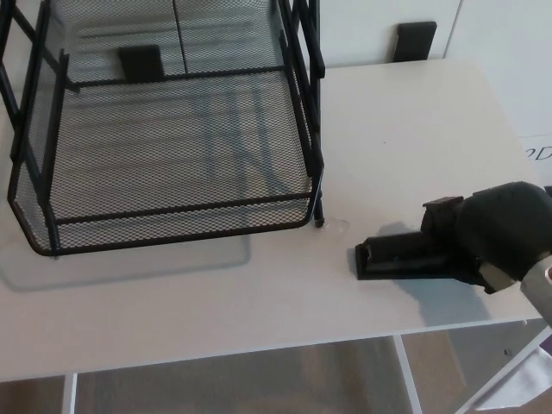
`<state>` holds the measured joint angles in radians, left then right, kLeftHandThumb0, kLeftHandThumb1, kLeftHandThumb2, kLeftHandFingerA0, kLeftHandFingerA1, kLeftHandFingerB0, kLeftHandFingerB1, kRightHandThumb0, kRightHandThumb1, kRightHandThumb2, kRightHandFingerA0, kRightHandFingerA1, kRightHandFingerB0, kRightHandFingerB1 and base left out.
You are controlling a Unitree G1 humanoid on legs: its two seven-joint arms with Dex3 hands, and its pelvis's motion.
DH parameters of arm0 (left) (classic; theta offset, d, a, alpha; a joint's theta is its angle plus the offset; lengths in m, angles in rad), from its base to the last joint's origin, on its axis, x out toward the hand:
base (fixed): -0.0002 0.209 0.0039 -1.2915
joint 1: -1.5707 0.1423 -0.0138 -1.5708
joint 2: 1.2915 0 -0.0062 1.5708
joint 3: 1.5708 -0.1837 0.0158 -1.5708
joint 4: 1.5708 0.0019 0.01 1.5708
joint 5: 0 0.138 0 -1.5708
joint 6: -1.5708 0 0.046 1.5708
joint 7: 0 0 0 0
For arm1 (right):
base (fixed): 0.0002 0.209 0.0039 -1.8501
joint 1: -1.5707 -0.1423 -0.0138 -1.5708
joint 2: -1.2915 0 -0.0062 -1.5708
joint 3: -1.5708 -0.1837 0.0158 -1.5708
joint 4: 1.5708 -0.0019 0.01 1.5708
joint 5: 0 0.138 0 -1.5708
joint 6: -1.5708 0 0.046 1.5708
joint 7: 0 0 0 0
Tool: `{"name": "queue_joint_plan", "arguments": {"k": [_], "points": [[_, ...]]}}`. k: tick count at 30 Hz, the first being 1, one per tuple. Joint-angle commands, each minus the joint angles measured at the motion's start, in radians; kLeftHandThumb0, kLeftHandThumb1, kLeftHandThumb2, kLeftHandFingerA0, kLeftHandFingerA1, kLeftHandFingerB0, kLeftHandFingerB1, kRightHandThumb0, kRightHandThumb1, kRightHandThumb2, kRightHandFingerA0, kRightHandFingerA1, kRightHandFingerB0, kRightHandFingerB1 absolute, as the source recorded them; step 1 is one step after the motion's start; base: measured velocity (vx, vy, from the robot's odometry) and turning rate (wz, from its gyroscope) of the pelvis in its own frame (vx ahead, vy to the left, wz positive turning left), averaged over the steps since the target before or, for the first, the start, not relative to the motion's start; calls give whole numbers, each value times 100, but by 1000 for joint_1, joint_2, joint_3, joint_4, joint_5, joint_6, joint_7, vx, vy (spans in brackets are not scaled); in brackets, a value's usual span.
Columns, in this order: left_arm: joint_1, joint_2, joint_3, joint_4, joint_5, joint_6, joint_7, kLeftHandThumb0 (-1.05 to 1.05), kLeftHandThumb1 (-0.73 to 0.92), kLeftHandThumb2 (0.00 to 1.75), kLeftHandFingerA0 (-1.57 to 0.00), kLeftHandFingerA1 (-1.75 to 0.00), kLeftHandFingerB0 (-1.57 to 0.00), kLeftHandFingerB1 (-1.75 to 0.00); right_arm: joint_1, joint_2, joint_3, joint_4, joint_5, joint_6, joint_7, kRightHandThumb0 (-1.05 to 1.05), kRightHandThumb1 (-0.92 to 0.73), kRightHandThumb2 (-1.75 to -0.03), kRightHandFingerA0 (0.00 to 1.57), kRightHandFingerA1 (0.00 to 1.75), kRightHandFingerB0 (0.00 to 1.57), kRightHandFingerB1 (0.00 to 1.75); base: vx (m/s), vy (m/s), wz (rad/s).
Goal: The robot walks towards a desk on which a file tray is kept in the middle and a stapler is kept to its right. The robot lifts the stapler using its right hand and places it on the file tray.
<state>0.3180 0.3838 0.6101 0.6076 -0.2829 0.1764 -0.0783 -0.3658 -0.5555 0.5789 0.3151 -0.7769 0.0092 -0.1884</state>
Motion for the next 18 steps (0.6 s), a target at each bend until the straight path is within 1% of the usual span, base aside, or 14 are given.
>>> {"name": "queue_joint_plan", "arguments": {"k": [1,2,3,4,6,7,8,9,11,12,13,16,17,18], "points": [[19,24,-8,-17,18,-33,-10,-68,70,103,-52,-60,-31,-50,119,13,-65,35,-17,-45,-189,-15,-68,-77,91,175,70,140,0,0,0],[21,26,-8,-21,17,-30,-11,-68,70,103,-52,-59,-31,-50,124,10,-79,34,-11,-57,-199,-10,-65,-84,91,175,64,161,0,0,0],[23,30,-10,-17,20,-34,-14,-68,70,104,-51,-59,-32,-51,128,9,-93,27,-4,-60,-195,-11,-68,-86,91,175,66,162,0,0,0],[26,34,-12,-12,24,-41,-16,-68,70,104,-51,-59,-32,-50,138,5,-114,9,9,-55,-180,-14,-71,-85,90,175,67,155,0,0,0],[44,36,-7,-18,20,-38,-18,-68,70,104,-52,-59,-31,-50,160,3,-167,-15,31,-59,-186,-15,-69,-86,91,175,71,149,0,0,0],[35,43,-10,12,24,-50,-23,-69,70,104,-50,-58,-33,-51,165,3,-194,-21,43,-63,-187,-17,-72,-82,91,175,68,151,0,0,0],[36,44,-12,9,23,-56,-26,-68,70,104,-51,-59,-32,-50,167,3,-232,-54,76,-56,-128,-13,-74,-83,109,174,69,143,0,0,0],[38,40,-11,10,20,-61,-29,-70,70,104,-52,-59,-32,-50,163,-5,-252,-70,72,-56,-112,-17,-76,-83,87,175,67,155,0,0,0],[44,38,-12,9,24,-66,-27,-69,71,104,-52,-59,-32,-50,166,0,-276,-87,70,-53,-106,-16,-72,-86,89,175,67,159,0,0,0],[45,36,-11,12,21,-71,-30,-70,89,67,-63,-47,-38,-37,163,0,-298,-89,72,-74,-131,-14,-68,-87,90,175,71,152,0,0,0],[42,38,-14,22,24,-78,-31,-72,89,67,-63,-46,-39,-37,159,-3,-313,-100,79,-81,-123,-18,-64,-95,90,175,69,153,0,0,0],[35,39,-13,52,22,-95,-36,-71,89,67,-63,-47,-40,-37,145,-7,-362,-138,103,-105,-106,-19,-61,-97,89,174,73,150,0,0,0],[38,38,-15,56,23,-98,-37,-72,89,67,-64,-47,-40,-37,144,-7,-378,-163,116,-101,-76,-20,-62,-97,88,174,71,153,0,0,0],[38,42,-18,62,25,-102,-44,-72,89,67,-60,-46,-40,-37,136,-5,-387,-172,122,-104,-70,-21,-60,-100,89,173,73,152,0,0,0]]}}
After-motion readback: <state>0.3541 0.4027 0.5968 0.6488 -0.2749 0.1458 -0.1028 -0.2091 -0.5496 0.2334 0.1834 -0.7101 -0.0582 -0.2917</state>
